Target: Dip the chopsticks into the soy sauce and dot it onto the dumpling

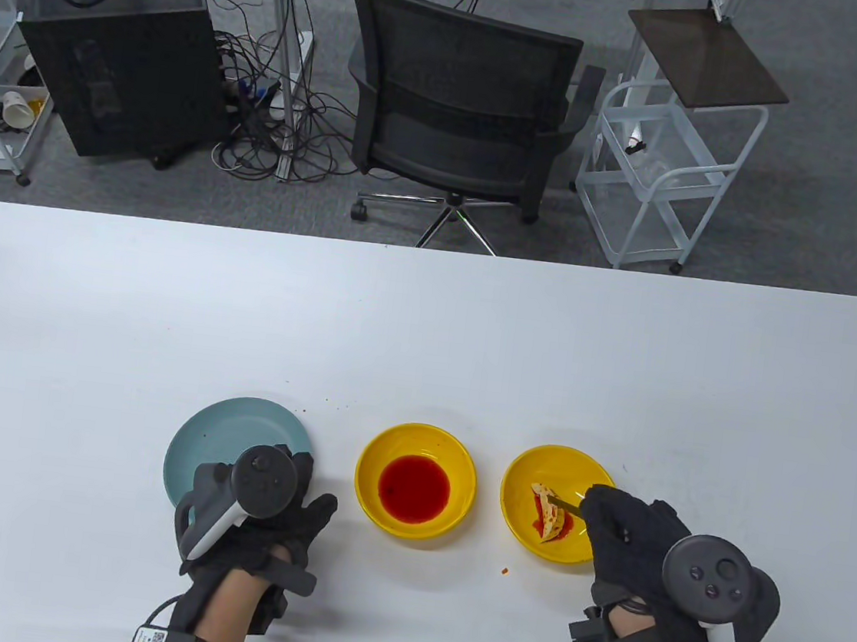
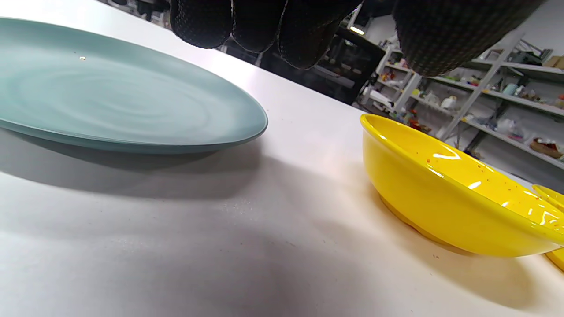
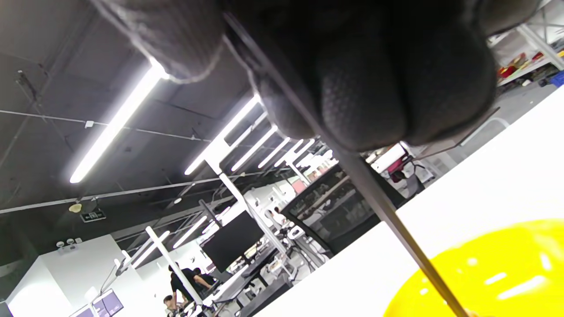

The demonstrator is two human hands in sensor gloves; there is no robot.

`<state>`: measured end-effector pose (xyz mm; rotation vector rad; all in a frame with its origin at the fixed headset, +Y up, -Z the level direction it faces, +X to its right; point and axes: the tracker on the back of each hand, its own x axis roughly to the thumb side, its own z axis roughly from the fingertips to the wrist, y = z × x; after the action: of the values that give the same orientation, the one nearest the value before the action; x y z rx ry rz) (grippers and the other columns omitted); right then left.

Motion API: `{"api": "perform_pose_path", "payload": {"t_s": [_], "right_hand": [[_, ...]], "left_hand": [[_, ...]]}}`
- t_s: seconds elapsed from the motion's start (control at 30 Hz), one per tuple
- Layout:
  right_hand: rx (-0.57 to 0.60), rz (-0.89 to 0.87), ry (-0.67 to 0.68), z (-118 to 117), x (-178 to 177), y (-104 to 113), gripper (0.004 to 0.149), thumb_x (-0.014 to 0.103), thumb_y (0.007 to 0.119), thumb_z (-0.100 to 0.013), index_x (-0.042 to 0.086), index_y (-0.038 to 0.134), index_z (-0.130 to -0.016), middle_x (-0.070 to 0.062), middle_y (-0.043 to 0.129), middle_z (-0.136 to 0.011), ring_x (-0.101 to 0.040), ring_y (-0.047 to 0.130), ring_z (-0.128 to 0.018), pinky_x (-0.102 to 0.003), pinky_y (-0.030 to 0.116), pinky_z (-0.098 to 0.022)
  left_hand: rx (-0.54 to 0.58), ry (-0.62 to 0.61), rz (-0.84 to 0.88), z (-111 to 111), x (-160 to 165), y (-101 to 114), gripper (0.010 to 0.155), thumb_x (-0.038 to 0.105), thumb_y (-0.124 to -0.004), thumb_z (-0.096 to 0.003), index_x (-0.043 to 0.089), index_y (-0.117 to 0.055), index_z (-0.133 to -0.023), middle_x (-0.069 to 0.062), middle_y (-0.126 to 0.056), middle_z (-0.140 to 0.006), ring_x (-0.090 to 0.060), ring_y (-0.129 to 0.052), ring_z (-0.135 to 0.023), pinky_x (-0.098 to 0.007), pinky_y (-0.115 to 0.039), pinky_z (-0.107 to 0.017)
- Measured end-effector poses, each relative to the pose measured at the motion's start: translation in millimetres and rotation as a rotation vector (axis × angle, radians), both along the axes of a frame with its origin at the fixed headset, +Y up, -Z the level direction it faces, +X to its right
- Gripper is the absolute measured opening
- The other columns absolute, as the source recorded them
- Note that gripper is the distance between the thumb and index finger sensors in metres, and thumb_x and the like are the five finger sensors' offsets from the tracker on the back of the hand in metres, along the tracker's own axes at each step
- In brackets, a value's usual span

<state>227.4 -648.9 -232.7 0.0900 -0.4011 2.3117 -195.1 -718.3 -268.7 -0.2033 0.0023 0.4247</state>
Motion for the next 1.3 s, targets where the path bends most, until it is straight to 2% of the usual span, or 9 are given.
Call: {"api": "perform_pose_path", "payload": {"t_s": [0.37, 0.63, 0.93, 1.3], "right_hand": [[-0.045, 0.019, 0.035, -1.7, -3.3, -2.4, 0.058, 0.050, 0.072, -0.043, 0.003, 0.092, -0.071, -0.021, 0.103, -0.054, -0.046, 0.101, -0.045, -0.074, 0.060, -0.063], [-0.122, 0.057, 0.172, -8.1, -17.0, -13.9, 0.061, 0.052, 0.072, -0.043, 0.003, 0.088, -0.076, -0.022, 0.101, -0.061, -0.047, 0.099, -0.051, -0.074, 0.058, -0.063], [-0.112, 0.097, 0.183, -7.0, -23.7, -14.1, 0.061, 0.051, 0.072, -0.043, 0.004, 0.088, -0.077, -0.022, 0.100, -0.062, -0.047, 0.098, -0.053, -0.075, 0.057, -0.064], [-0.024, 0.039, 0.159, -3.0, -18.0, -7.3, 0.059, 0.050, 0.072, -0.043, 0.005, 0.089, -0.077, -0.022, 0.101, -0.062, -0.047, 0.098, -0.052, -0.075, 0.057, -0.064]], "left_hand": [[-0.096, -0.032, 0.056, 0.6, 3.8, -5.7, 0.078, 0.062, -0.074, -0.0475, 0.016, -0.061, -0.109, -0.011, -0.051, -0.115, -0.047, -0.061, -0.102, -0.072, -0.040, -0.072], [-0.091, -0.057, 0.078, 1.2, 10.4, -6.3, 0.077, 0.062, -0.074, -0.0476, 0.016, -0.063, -0.108, -0.011, -0.056, -0.114, -0.047, -0.064, -0.101, -0.072, -0.041, -0.072], [-0.071, -0.046, 0.069, 1.2, 7.9, -4.9, 0.076, 0.062, -0.074, -0.0476, 0.016, -0.064, -0.108, -0.011, -0.057, -0.114, -0.047, -0.065, -0.100, -0.072, -0.042, -0.071], [-0.077, -0.041, 0.075, 1.1, 7.5, -6.3, 0.077, 0.062, -0.074, -0.0475, 0.016, -0.064, -0.108, -0.012, -0.056, -0.114, -0.047, -0.065, -0.100, -0.072, -0.042, -0.071]]}}
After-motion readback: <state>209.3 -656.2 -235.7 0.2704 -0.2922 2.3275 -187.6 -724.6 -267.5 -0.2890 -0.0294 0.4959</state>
